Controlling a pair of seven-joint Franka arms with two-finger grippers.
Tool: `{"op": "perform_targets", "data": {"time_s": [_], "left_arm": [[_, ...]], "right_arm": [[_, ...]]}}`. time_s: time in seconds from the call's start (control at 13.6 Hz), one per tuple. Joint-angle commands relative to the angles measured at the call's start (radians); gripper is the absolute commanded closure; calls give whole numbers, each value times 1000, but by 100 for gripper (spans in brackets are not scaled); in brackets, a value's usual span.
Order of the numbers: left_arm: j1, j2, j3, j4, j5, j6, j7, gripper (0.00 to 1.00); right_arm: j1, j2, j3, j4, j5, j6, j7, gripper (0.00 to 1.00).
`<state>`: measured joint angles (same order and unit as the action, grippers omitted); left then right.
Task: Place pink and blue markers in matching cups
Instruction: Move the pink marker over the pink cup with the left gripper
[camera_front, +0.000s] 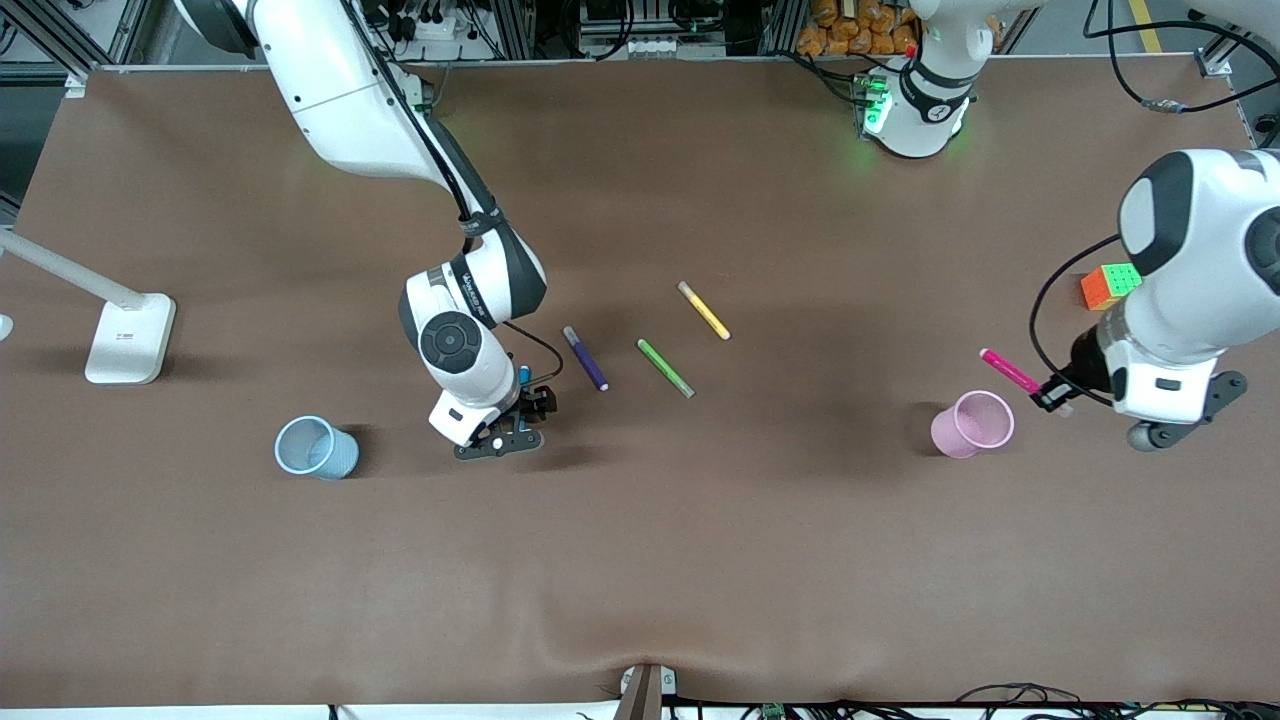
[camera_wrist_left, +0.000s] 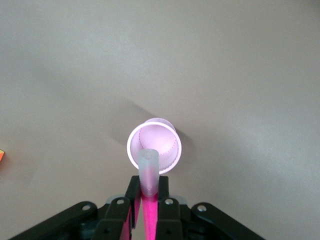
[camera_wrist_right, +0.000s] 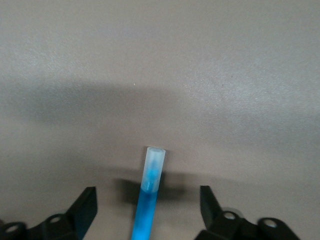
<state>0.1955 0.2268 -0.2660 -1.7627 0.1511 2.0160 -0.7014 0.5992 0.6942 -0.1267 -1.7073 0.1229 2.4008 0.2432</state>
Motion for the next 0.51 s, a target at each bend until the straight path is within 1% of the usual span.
{"op": "perform_targets", "data": {"time_s": [0.0, 0.15, 0.29, 0.44], "left_arm": [[5, -4, -3, 12, 80, 0, -50, 100], [4, -11, -4, 12, 132, 0, -90, 100], [-7, -9, -12, 6, 154, 3, -183, 100], [-22, 3, -25, -6, 281, 4, -272, 100]], "right_arm": [[10, 28, -8, 35, 11, 1, 2, 27], [10, 42, -8, 47, 9, 3, 2, 28], [10, 44, -8, 54, 9, 3, 2, 28], [10, 44, -8, 54, 9, 3, 2, 28]]}}
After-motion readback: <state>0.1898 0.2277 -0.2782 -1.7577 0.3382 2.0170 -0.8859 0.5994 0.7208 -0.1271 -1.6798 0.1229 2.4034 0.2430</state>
